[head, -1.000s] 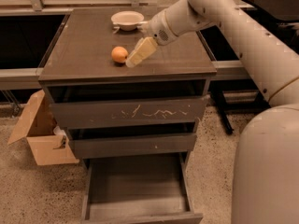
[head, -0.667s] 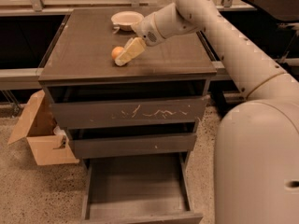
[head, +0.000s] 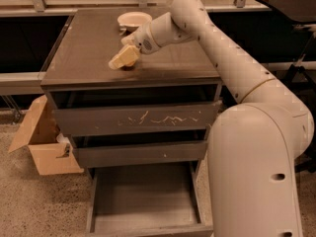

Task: Place orange into bottom drawer

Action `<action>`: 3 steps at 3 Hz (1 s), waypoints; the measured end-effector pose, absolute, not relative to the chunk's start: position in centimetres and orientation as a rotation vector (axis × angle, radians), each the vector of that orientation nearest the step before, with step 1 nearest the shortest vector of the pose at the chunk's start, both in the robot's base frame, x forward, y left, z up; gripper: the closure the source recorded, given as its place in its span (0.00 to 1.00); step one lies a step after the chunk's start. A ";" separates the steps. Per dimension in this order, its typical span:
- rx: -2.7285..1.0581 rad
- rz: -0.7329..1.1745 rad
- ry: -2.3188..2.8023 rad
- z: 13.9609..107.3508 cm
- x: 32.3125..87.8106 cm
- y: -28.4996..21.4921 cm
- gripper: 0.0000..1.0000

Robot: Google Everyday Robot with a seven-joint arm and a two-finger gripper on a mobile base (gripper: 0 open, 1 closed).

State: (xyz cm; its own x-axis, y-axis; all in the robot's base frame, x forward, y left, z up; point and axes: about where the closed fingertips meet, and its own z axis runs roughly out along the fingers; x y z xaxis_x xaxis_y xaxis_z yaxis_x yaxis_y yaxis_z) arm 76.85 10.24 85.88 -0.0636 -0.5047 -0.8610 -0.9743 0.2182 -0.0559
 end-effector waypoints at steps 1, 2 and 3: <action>-1.363 0.761 1.733 84.5 76.4 9.7 0.50; -1.336 0.780 1.785 82.8 75.5 8.6 0.73; -1.307 0.804 1.760 82.9 74.9 8.2 0.96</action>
Offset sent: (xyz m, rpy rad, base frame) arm -0.0278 -0.0373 -0.0515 -0.0117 0.1439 -0.0878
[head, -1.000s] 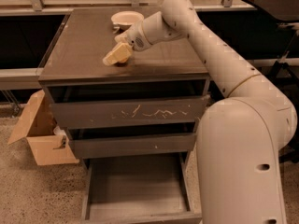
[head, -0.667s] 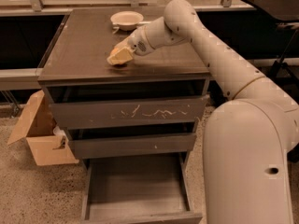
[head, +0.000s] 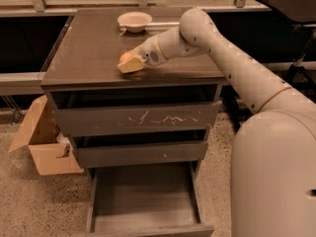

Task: Place orange into bottom drawer

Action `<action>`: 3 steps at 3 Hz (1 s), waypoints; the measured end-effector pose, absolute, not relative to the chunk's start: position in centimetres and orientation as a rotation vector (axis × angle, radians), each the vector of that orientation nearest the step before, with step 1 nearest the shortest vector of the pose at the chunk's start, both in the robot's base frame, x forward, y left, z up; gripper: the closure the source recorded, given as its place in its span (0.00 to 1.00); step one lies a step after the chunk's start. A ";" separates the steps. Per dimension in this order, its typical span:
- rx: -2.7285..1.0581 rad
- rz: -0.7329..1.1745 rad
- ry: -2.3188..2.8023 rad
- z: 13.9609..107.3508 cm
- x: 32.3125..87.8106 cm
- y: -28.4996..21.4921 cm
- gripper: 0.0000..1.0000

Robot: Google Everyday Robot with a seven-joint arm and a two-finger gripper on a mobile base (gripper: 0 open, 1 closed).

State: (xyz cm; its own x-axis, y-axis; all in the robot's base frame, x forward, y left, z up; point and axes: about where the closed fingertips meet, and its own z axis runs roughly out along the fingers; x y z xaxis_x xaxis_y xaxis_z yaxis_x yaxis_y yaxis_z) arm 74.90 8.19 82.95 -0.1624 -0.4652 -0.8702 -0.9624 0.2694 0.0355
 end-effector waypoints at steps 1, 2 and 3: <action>-1.307 0.829 1.604 87.5 74.1 8.7 1.00; -1.337 0.830 1.410 92.4 72.7 9.3 1.00; -1.351 0.825 1.367 93.2 72.4 9.7 1.00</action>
Offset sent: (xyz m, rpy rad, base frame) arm -0.0429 0.0085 0.1592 0.2865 -0.3937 0.2074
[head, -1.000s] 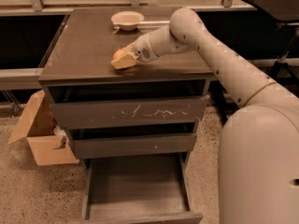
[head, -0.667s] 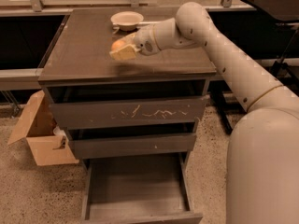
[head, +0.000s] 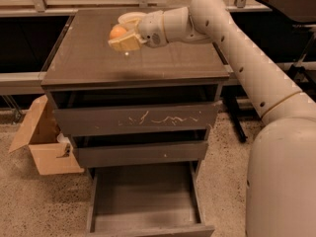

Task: Place orange into bottom drawer

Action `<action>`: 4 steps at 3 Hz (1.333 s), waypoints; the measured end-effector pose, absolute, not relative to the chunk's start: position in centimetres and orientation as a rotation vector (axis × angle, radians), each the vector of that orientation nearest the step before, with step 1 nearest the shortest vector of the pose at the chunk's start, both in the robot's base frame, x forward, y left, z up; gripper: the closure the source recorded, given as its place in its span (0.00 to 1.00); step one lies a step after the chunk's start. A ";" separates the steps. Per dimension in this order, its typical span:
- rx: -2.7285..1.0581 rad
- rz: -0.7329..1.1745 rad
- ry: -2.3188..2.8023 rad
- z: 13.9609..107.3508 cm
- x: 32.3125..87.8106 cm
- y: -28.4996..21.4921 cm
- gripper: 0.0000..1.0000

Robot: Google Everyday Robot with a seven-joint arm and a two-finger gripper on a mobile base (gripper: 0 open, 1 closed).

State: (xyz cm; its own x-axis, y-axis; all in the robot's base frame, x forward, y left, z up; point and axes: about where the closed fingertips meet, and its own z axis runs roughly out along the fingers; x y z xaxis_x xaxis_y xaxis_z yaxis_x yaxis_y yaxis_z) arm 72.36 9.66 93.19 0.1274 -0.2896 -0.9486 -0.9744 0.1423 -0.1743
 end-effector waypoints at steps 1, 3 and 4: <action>-1.351 0.825 1.367 93.2 72.4 9.7 1.00; -1.451 0.866 1.376 91.9 66.2 8.4 1.00; -1.431 0.895 1.410 89.9 62.1 6.4 1.00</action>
Offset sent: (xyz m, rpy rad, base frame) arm -0.0715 -0.0165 -0.0179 -0.0915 0.0395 0.1186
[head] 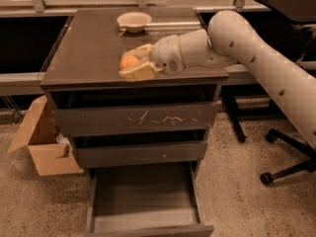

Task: Place orange into bottom drawer

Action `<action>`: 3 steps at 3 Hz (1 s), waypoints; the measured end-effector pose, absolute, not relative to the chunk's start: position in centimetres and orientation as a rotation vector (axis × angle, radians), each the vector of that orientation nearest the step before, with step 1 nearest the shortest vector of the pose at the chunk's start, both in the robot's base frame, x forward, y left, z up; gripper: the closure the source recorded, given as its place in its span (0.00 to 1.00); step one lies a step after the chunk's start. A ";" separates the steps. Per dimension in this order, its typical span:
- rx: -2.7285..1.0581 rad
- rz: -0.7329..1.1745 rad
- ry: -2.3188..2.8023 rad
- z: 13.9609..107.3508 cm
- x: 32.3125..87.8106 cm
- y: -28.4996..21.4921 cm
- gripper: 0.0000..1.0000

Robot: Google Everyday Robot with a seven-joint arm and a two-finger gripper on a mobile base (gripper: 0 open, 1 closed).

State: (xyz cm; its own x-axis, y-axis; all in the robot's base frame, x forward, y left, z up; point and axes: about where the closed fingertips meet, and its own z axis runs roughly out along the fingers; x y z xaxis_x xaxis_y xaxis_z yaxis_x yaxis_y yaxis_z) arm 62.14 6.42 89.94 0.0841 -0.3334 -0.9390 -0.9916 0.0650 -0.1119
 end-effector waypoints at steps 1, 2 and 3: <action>-1.361 0.949 1.547 83.7 58.4 3.4 1.00; -1.361 0.949 1.547 83.8 58.4 3.4 1.00; -1.443 0.962 1.563 80.5 57.2 2.7 1.00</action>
Offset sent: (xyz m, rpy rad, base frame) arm -0.0270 -0.0279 -0.0459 -0.0052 0.0949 -0.0592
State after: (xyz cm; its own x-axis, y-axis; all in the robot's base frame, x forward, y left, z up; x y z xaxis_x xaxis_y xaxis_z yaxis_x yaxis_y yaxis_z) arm 57.22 2.70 80.53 -0.0453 -0.4024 -0.9143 -0.9976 0.0663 0.0202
